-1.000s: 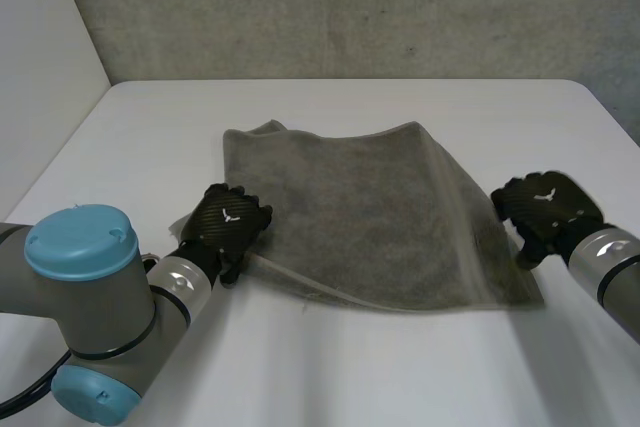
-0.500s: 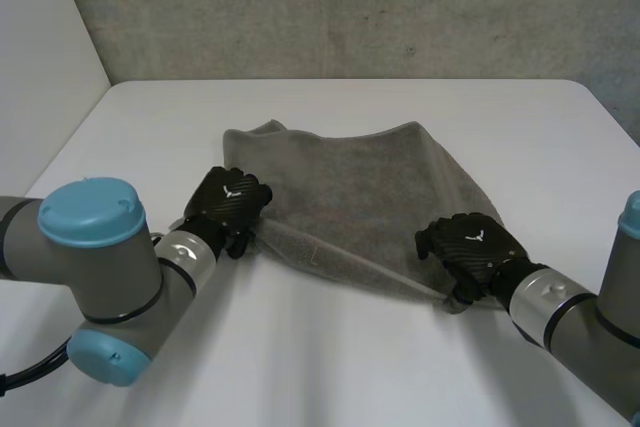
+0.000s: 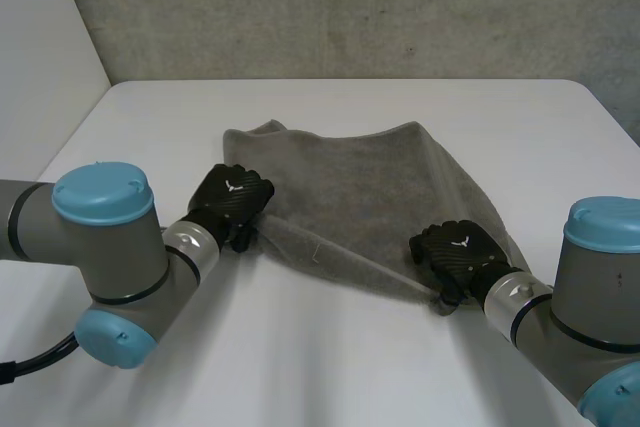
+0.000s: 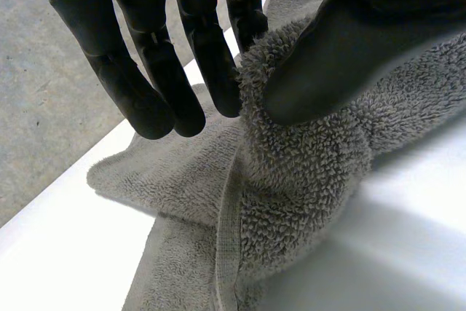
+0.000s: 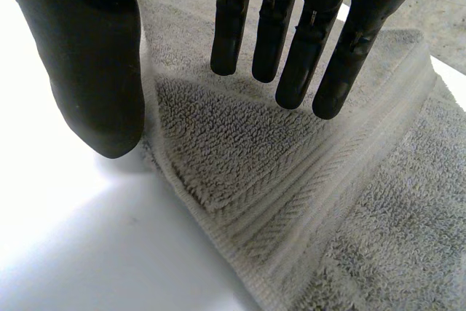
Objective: Fold the towel.
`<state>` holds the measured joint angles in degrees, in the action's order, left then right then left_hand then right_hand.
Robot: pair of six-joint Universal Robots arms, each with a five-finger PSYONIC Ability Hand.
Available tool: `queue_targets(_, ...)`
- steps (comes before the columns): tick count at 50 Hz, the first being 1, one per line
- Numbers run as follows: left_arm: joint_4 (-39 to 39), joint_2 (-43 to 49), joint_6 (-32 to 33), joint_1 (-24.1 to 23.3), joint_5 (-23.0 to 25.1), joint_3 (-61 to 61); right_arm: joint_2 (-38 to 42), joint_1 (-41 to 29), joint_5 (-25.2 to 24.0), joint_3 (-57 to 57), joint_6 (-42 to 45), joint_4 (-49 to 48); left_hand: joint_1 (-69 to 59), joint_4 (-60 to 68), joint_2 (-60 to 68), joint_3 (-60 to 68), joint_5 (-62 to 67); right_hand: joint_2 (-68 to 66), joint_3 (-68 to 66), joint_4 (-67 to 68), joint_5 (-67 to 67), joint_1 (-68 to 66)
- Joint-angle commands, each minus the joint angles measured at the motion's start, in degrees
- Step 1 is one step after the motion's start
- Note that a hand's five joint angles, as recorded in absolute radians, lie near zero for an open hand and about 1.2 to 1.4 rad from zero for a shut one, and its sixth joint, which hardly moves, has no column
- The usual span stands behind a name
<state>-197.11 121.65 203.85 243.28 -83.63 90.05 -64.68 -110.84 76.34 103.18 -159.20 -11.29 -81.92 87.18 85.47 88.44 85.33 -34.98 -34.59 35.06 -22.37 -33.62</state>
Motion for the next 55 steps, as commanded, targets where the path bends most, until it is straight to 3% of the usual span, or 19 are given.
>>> queue_targets(1, 0.1, 1.5, -0.1, 0.1, -0.3, -2.1, -0.1, -0.2, 0.0, 0.0, -0.2, 0.1, 1.9, -7.2, -5.5, -8.4, -15.3, 1.7, 1.3, -1.8, -0.9, 0.3)
queue_targets(10, 0.1, 1.5, -1.3, 0.5, -0.7, -2.1, 0.6, -1.0, 0.0, -1.1, -0.2, 0.0, 1.9, -7.2, -5.5, -8.4, -15.3, -7.9, -8.3, 7.8, -10.5, -9.3)
queue_targets(13, 0.1, 1.4, -2.0, 0.8, -0.8, -2.0, 2.2, -1.0, 0.2, -2.0, -0.1, 0.1, 1.9, -7.2, -5.5, -8.4, -15.3, -19.8, -20.2, 19.8, -22.5, -21.2)
queue_targets(15, 0.1, 1.4, -2.7, 0.9, -0.8, -2.0, 3.0, -0.5, 0.3, -2.4, -0.1, 0.0, 1.9, -7.2, -5.5, -8.4, -15.3, -39.8, -40.2, 39.7, -42.4, -41.1)
queue_targets(17, 0.1, 1.4, -3.1, 1.0, -0.8, -1.8, 3.1, -0.3, 0.2, -2.5, -0.1, 0.0, 1.9, -7.2, -5.5, -8.4, -15.3, -45.0, -45.4, 44.9, -47.6, -46.3)
queue_targets(21, 0.1, 1.4, -3.3, 1.0, -0.6, -1.2, 2.2, -0.1, 0.8, -2.5, -0.1, -0.3, 2.9, -8.2, -6.5, -9.4, -16.3, -45.0, -45.4, 44.9, -47.6, -46.4)
queue_targets(25, 0.1, 1.4, -3.3, 0.8, -0.4, -0.3, 0.2, 0.3, 3.3, -3.2, 0.5, -0.7, 31.4, -36.7, -34.9, -37.9, -44.8, -45.0, -45.4, 44.9, -47.6, -46.4)
queue_targets(31, 0.2, 0.7, -3.0, 0.4, -0.3, 1.6, -2.5, 6.2, 3.6, -2.9, 1.6, -2.2, 50.0, -55.2, -53.5, -56.5, -63.4, -45.0, -45.4, 44.9, -47.6, -46.4)
queue_targets(39, 0.1, -0.8, -2.9, -0.1, -0.1, 4.2, -3.3, 11.6, 3.4, -2.9, 3.1, -2.2, 50.8, -56.1, -54.4, -57.4, -64.3, -45.0, -45.4, 44.9, -47.6, -46.4)
queue_targets(50, 0.2, -2.6, -2.3, -1.1, -0.3, 6.3, -3.3, 11.8, 3.4, -2.7, 3.0, -2.2, 49.7, -54.9, -53.2, -56.2, -63.1, -45.0, -45.4, 44.9, -47.6, -46.4)
queue_targets(55, 0.8, -3.5, -2.2, 0.7, 0.1, 6.5, -3.3, 11.5, 3.4, -2.7, 3.0, -2.2, 41.8, -47.0, -45.3, -48.3, -55.2, -45.0, -45.4, 44.9, -47.6, -46.4)
